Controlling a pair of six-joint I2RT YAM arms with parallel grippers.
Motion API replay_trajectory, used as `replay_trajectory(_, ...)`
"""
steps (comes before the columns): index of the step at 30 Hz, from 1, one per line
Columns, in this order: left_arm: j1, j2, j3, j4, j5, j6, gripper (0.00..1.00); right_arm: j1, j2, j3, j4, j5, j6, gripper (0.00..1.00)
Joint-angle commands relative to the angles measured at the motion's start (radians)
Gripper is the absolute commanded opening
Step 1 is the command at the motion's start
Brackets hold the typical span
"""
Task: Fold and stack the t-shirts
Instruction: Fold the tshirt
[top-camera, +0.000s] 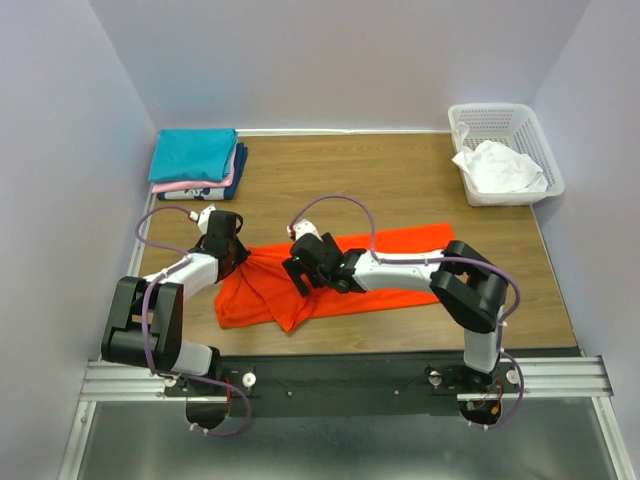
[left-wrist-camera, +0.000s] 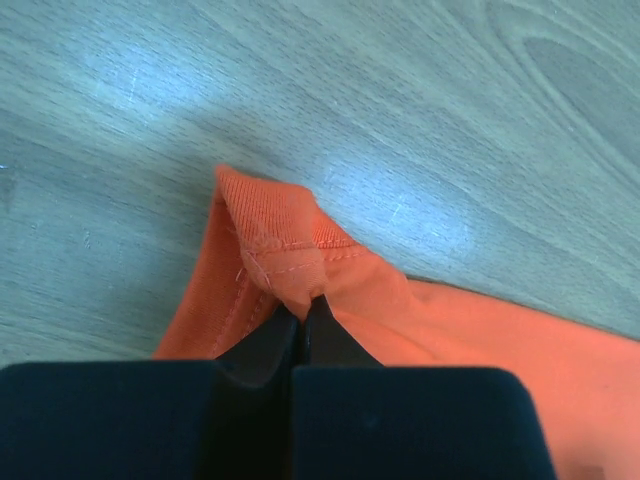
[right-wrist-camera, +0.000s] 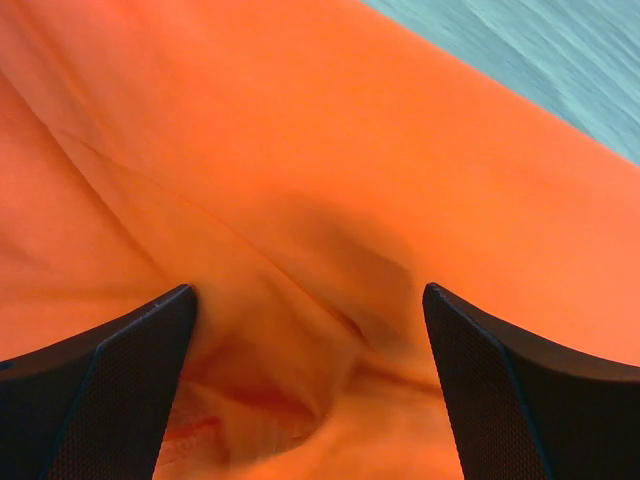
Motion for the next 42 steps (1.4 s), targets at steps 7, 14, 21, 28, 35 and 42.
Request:
replay_trajectory(7,0.047,0.007,0.027,0.013,0.005,0.012,0.00,0.005,-0.189,-0.199,-0.052,0.054,0.151,1.00)
replay_trajectory(14,0.056,0.013,0.061,0.002,0.026,0.024,0.00,0.005,-0.227,-0.234,-0.072,0.052,0.181,1.00)
replay_trajectory(21,0.056,-0.049,0.041,-0.015,0.071,0.035,0.26,0.005,-0.315,-0.220,-0.073,0.068,0.229,1.00)
replay_trajectory(28,0.056,-0.177,-0.051,-0.055,0.091,0.032,0.59,0.005,-0.373,-0.240,-0.073,0.079,0.247,1.00)
replay_trajectory(35,0.055,-0.294,-0.169,-0.044,0.132,-0.010,0.59,0.005,-0.398,-0.260,-0.073,0.076,0.250,1.00)
replay_trajectory(42,0.055,-0.276,-0.194,-0.023,0.138,-0.018,0.49,0.005,-0.407,-0.263,-0.073,0.073,0.244,1.00)
